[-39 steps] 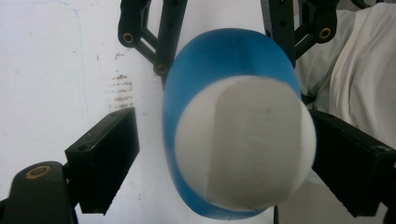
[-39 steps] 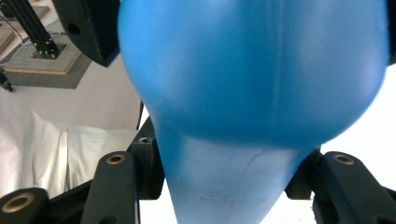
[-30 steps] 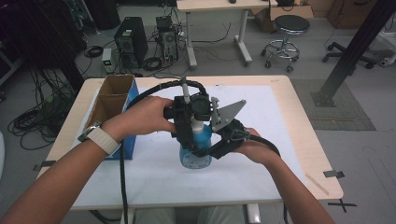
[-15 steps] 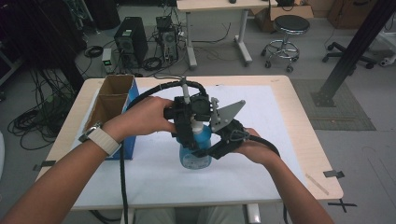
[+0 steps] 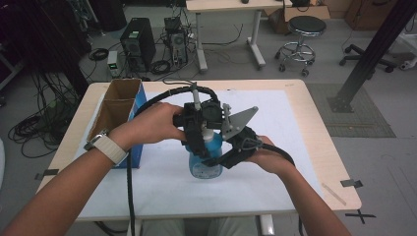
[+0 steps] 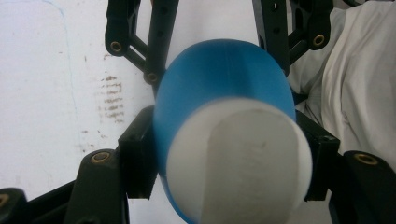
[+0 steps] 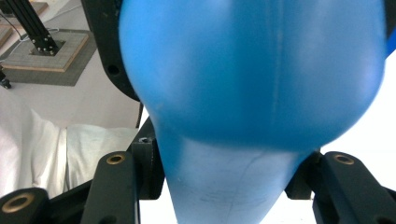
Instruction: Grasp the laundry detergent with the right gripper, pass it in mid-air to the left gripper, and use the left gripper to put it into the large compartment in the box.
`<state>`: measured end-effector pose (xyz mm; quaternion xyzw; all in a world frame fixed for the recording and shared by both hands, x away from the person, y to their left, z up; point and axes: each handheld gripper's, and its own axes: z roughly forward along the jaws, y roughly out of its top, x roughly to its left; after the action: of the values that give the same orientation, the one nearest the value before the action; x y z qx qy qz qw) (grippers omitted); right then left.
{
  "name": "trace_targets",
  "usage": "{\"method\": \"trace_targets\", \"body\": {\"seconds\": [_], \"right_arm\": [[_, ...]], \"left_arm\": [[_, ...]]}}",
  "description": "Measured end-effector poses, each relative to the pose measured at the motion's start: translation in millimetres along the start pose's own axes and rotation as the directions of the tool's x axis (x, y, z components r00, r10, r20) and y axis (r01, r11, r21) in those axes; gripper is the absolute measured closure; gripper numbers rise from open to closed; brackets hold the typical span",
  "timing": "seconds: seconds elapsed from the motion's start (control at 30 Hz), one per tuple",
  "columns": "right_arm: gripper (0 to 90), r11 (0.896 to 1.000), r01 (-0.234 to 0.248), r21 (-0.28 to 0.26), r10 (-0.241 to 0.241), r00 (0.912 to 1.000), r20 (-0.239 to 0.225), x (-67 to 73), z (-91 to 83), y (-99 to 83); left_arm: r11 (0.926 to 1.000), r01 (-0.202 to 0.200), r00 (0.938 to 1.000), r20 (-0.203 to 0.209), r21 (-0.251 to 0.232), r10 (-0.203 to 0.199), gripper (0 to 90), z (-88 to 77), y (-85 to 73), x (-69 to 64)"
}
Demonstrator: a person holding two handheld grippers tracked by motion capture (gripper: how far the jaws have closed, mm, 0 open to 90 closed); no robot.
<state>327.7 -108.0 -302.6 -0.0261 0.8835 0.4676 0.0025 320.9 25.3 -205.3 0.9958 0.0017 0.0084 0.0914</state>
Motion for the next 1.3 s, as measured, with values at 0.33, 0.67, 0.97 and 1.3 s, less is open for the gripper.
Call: {"method": "trace_targets", "body": {"seconds": [0.33,0.67,0.97,1.3], "right_arm": [[45.2,1.0,0.013,0.004,-0.014,0.9999,0.007,1.2,-0.9,1.3],[29.8,0.999,-0.031,0.012,0.031,0.999,-0.031,-0.1,-3.2,-2.5],[9.8,0.981,-0.17,0.093,0.164,0.9844,0.063,-9.0,-42.1,-22.3],[2.9,0.946,-0.258,0.197,0.215,0.953,0.213,-11.7,-92.9,-31.7]], "left_arm": [[0.9999,-0.015,0.9997,-0.022,-0.003,0.015,38.0,-1.2,0.2,-2.8],[0.9998,0.019,0.9998,-0.008,0.0,-0.019,38.1,-2.5,1.2,-1.4],[0.9964,0.085,0.9959,-0.033,-0.005,-0.085,38.0,-19.1,-8.1,3.4],[0.9719,0.231,0.9664,-0.105,-0.046,-0.235,38.0,-53.7,-24.4,16.5]]}}
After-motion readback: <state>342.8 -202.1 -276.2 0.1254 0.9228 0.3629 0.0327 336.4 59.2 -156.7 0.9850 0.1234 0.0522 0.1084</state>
